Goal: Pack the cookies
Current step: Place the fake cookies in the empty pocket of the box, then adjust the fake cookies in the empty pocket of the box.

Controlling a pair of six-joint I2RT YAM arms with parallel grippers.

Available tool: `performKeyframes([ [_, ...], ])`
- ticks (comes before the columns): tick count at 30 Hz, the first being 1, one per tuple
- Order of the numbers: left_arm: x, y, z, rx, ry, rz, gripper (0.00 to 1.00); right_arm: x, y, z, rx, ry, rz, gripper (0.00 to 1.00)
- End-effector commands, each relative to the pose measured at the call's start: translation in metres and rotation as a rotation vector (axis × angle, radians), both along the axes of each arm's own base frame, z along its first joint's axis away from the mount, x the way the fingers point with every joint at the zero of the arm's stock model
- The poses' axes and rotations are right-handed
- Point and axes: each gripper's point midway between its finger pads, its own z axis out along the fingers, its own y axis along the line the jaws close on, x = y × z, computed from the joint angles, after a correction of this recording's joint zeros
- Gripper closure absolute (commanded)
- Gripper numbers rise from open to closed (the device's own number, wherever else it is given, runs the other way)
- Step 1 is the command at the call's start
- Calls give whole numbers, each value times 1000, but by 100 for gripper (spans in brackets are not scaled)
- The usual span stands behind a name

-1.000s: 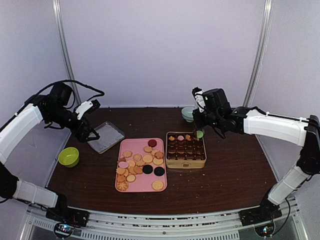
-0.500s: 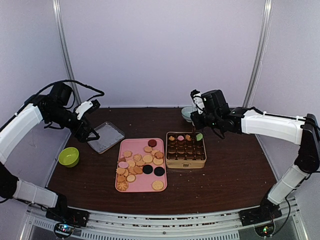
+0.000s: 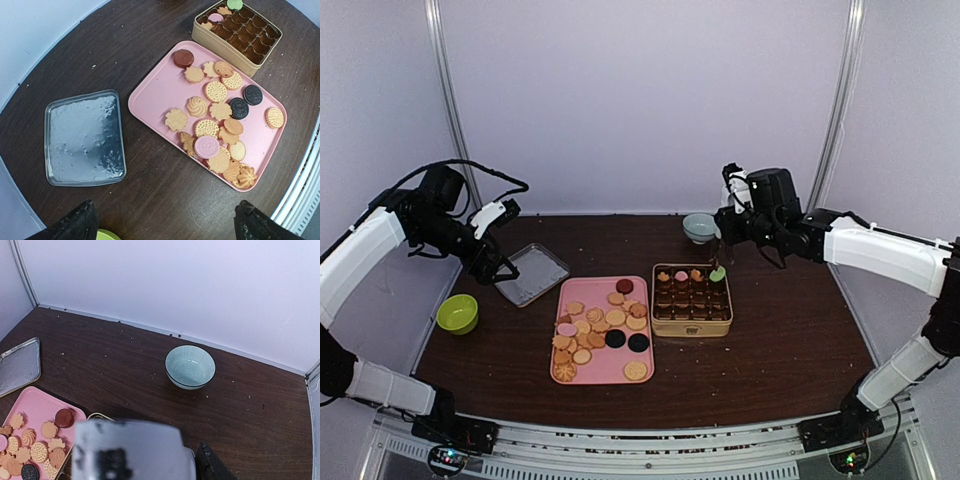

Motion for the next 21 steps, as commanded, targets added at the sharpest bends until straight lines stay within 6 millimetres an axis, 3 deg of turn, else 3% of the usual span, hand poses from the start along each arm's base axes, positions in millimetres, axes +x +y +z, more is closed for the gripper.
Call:
performKeyframes([
  [1, 5, 0, 9, -10, -28, -7, 2, 3, -10, 3, 66, -10, -35, 60],
  [10, 5, 1, 10, -3, -37, -6, 2, 8, -12, -15, 144, 46, -35, 62],
  [21, 3, 1, 8, -1, -31, -6, 2, 9, -2, -3, 192, 31, 7, 65],
])
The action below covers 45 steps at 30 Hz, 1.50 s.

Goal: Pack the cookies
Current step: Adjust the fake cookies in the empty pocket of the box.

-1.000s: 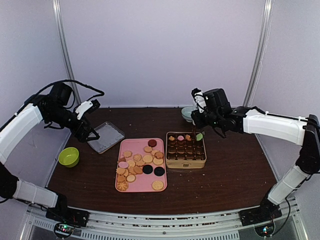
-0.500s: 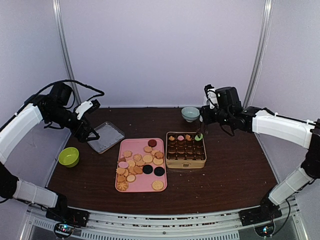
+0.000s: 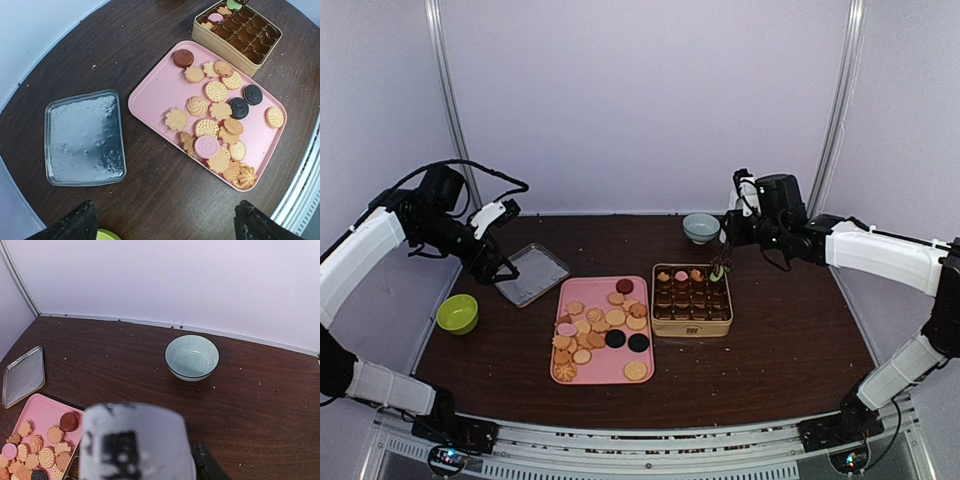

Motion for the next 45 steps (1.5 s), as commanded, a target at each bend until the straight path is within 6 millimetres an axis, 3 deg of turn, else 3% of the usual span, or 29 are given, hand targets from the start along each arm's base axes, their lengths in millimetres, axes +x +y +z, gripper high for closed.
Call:
performKeyframes([
  [1, 4, 1, 8, -1, -31, -5, 2, 5, 9, 15, 69, -29, 20, 65],
  [12, 3, 2, 6, 2, -28, -7, 2, 12, 21, 22, 81, -24, 52, 67],
  [24, 2, 2, 8, -2, -34, -7, 2, 8, 1, 10, -26, -16, -8, 70],
  [31, 2, 1, 7, -4, -30, -9, 2, 0, -11, 14, -42, -37, -37, 70],
  [39, 3, 0, 8, -11, -29, -11, 2, -7, 7, 40, -33, -110, -48, 66],
  [45, 1, 1, 9, -8, -30, -8, 2, -5, 28, 35, -127, -127, -69, 66],
])
